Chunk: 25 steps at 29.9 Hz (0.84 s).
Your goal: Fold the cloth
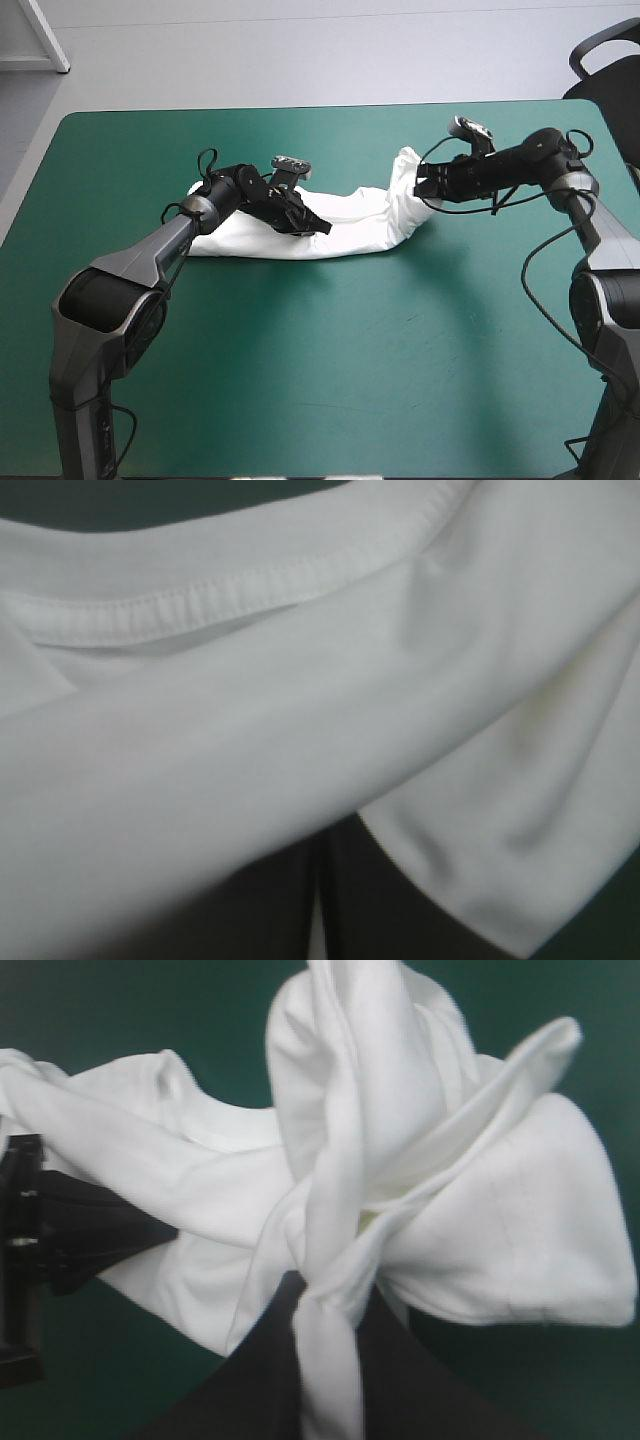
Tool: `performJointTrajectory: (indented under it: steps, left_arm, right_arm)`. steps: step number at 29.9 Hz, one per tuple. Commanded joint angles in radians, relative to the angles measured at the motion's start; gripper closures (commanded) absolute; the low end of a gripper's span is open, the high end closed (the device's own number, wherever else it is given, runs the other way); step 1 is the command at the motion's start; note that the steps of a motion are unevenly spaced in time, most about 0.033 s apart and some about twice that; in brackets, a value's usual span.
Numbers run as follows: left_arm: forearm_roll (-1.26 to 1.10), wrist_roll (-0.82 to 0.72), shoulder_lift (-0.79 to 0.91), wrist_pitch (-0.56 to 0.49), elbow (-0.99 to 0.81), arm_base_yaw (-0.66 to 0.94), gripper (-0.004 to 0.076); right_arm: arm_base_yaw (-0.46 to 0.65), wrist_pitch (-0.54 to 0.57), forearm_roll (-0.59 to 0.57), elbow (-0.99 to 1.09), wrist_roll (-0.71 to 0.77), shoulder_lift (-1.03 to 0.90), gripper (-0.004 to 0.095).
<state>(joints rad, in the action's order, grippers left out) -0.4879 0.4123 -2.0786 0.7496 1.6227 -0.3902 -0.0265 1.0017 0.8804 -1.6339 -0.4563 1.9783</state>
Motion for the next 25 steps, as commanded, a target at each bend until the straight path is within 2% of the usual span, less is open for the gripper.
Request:
performJointTrajectory:
  steps: [1,8,17,20,25]
  left_arm:
    - [-0.009,-0.009,0.035,-0.022,0.021,-0.005,0.0705]
    - [-0.009,-0.009,0.035,-0.024,0.021,-0.005,0.0705]
    - [-0.009,-0.009,0.043,-0.043,0.023,-0.005,0.0705]
    - [0.0,-0.009,0.083,-0.057,0.032,0.002,0.0705]
    - [0.123,-0.069,0.18,-0.008,0.082,0.022,0.0705]
  right_arm:
    - [-0.054,0.027,0.069,-0.121,0.031,-0.057,0.0917]
    - [-0.154,0.018,0.065,-0.277,0.105,-0.057,0.0917]
    - [-0.207,0.008,0.059,-0.369,0.146,-0.057,0.0917]
    - [-0.212,-0.001,0.059,-0.383,0.15,-0.055,0.0917]
    - [-0.215,-0.009,0.057,-0.383,0.153,-0.055,0.0917]
